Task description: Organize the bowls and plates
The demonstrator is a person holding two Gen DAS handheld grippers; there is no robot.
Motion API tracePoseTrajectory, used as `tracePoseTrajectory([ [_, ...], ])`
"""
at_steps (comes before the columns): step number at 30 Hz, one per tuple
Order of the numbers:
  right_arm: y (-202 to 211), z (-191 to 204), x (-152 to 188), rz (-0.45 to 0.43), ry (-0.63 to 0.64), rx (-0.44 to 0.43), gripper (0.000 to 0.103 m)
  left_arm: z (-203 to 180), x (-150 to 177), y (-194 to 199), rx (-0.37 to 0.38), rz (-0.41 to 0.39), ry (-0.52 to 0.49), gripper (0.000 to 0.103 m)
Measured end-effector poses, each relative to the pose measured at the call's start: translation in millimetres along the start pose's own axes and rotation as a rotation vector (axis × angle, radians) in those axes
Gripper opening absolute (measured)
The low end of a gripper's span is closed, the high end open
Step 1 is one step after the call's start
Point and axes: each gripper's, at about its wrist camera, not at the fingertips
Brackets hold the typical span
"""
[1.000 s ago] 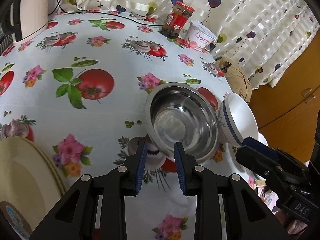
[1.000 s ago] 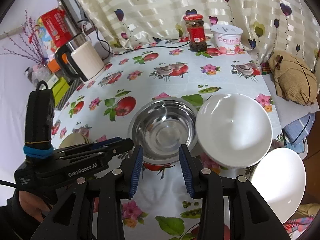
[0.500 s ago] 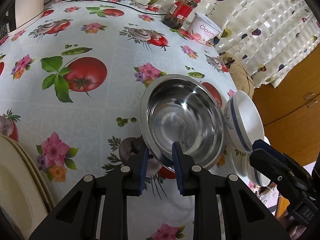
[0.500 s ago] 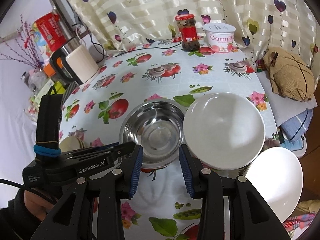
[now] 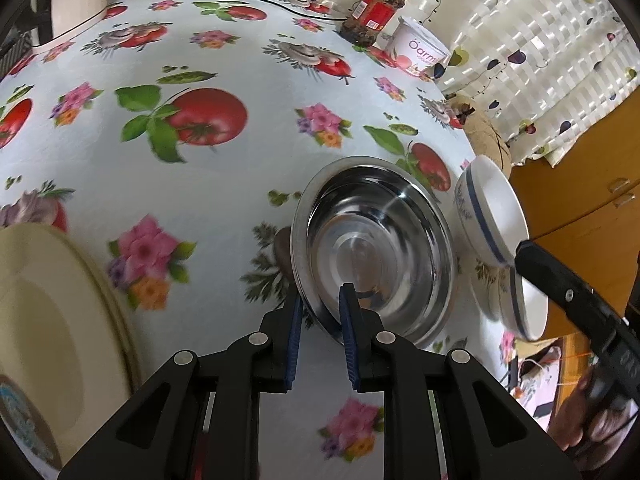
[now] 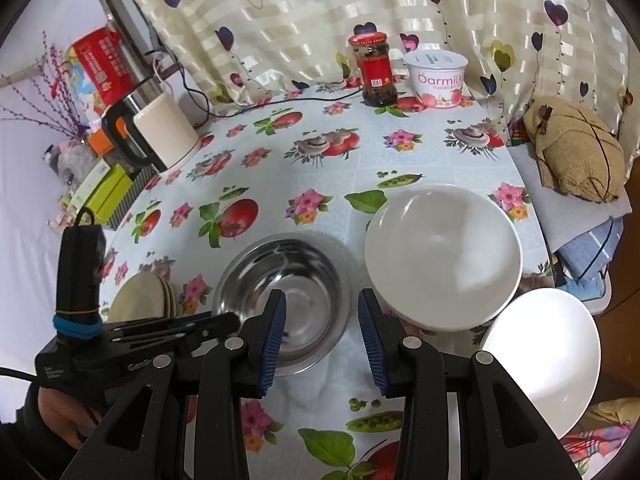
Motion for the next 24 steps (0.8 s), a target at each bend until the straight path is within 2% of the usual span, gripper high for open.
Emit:
tracePoseTrajectory([
  [12, 10.5, 5.8, 10.8, 0.002, 0.012, 0.003, 0.037, 6.4, 24.4, 18.4, -0.010, 0.017, -0.007, 0.020],
  [17, 14.0, 9.6, 15.4, 0.005, 0.017, 0.007, 0.037, 2.0, 27.3, 22.6, -0.013, 0.010, -0.041, 0.020],
  [22, 17.6, 11.9, 16.9, 0.001, 0.023, 0.009, 0.037, 1.1, 28.4, 25.2, 0.000, 0.006, -0.061, 0.023],
  [24, 18.3, 12.3, 17.2, 0.000, 0.023, 0.009, 0.037, 1.9, 28.7, 25.0, 0.000, 0.006, -0.060, 0.028],
])
Point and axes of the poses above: each gripper's, at about its wrist camera, not at the fingertips, and y roughly against the way its jaws point, z to its left, x to its underside, and after that the axes turned 15 degrees about x, right-handed
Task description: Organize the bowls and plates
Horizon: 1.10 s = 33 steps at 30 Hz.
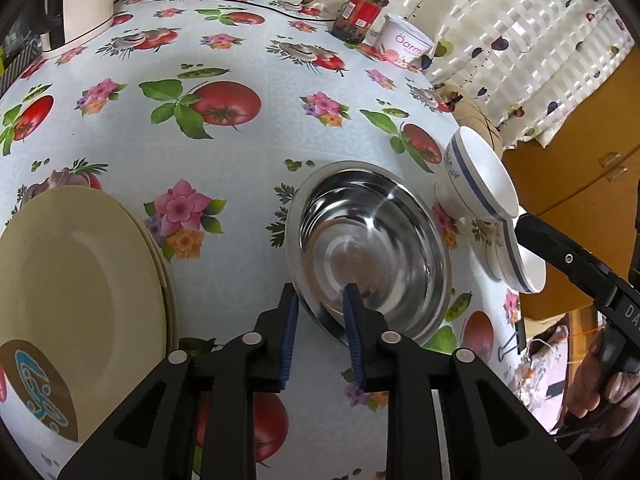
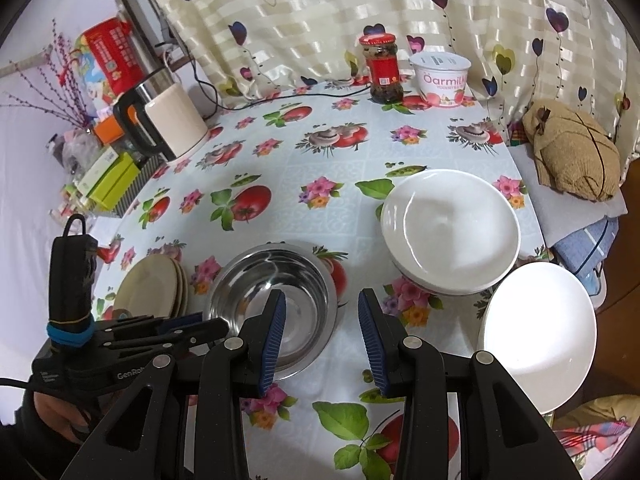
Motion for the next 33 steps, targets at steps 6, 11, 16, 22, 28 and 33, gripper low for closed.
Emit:
tracePoseTrajectory([
  [6, 2.0, 0.6, -0.1, -0.001, 0.002, 0.000, 0.038, 0.4, 0.0, 4.6, -0.012, -0.017, -0.004, 0.033],
  [11, 2.1, 0.6, 0.2, -0.003, 0.001, -0.001, 0.038, -3.7, -0.8, 11.9, -0.049, -0.049, -0.022, 0.033],
  [16, 8.4, 0.5, -3.7, -0.012, 0.001, -0.003, 0.038, -12.6, -5.6, 23.5, -0.073, -0.093, -0.052, 0.033],
  [22, 10.4, -6.7, -6.6, -0.020, -0.012, 0.001, 0.038, -22.3, -11.7, 27.3, -0.072, -0.110, -0.077, 0.033],
  [28, 12.7, -19.2, -7.7, -0.031, -0.036, 0.013, 0.038, -33.5, -15.8, 24.4, -0.060, -0.108, -0.101, 0.033],
  [33, 14.2, -31.9, -10.6, -0.040, -0.061, 0.025, 0.038, -42.4, -20.3, 21.5, -0.048, -0.105, -0.120, 0.033],
])
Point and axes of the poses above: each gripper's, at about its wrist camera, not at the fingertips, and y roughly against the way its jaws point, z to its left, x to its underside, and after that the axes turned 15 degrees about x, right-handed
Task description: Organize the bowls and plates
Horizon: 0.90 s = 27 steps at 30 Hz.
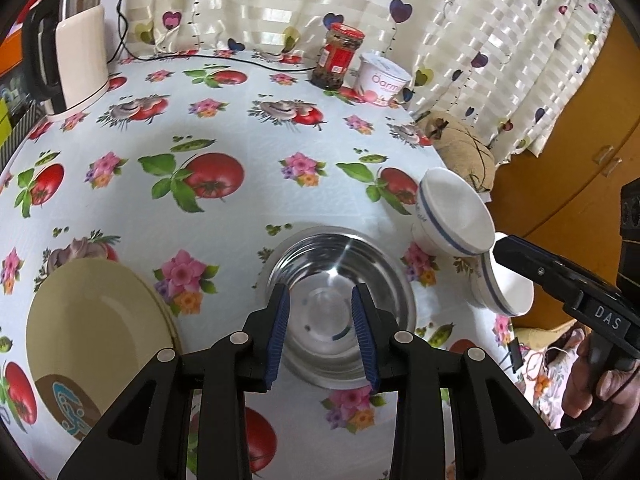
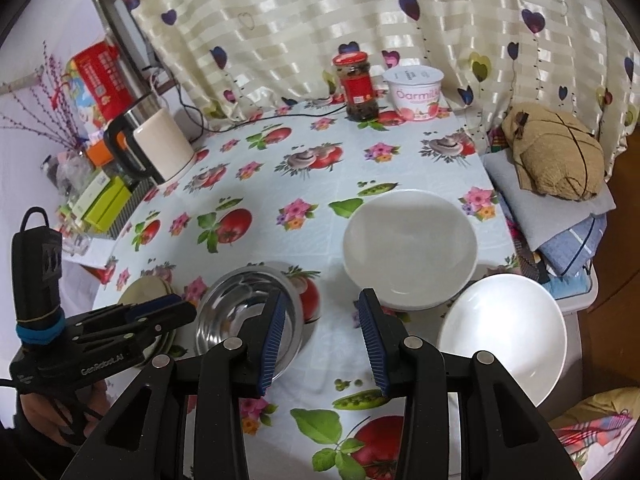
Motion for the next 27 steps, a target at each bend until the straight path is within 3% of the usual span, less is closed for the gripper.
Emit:
tracePoseTrajectory([
  [27, -14.5, -74.5, -13.5, -0.021, -0.144, 0.116, 0.038, -49.2, -37.7, -45.6, 0.092, 0.021, -0.070, 0.033],
])
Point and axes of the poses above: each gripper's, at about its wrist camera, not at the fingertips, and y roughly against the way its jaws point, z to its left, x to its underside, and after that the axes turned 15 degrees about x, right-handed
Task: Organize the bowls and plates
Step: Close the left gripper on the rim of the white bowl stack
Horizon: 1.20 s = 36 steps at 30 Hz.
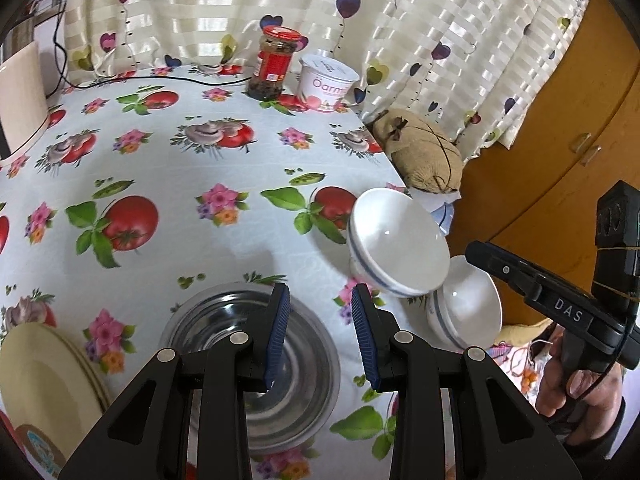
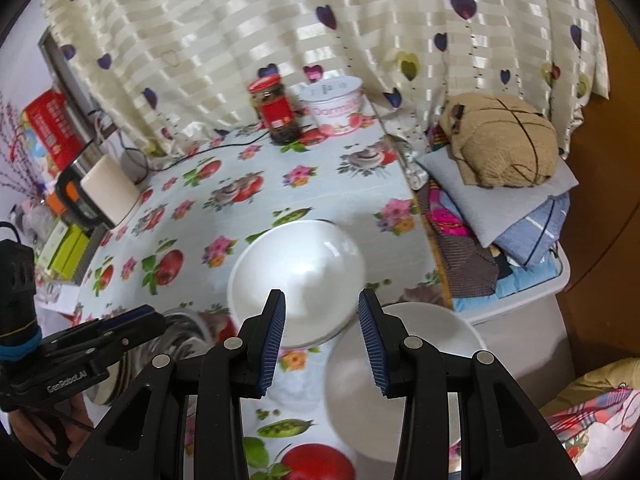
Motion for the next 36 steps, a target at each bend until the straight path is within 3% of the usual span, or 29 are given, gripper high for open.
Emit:
tracePoseTrajectory([
  [30, -53.1, -7.2, -8.7, 0.074, 0.014, 0.029, 0.019, 2.0, -22.4, -66.7, 0.071, 0.051, 0.073, 0.033],
  [36, -58.0, -5.4, -6.8, 0.086, 0.020, 0.026, 0.013, -0.8, -22.7, -74.6, 0.085, 0.069, 0.068, 0.026],
])
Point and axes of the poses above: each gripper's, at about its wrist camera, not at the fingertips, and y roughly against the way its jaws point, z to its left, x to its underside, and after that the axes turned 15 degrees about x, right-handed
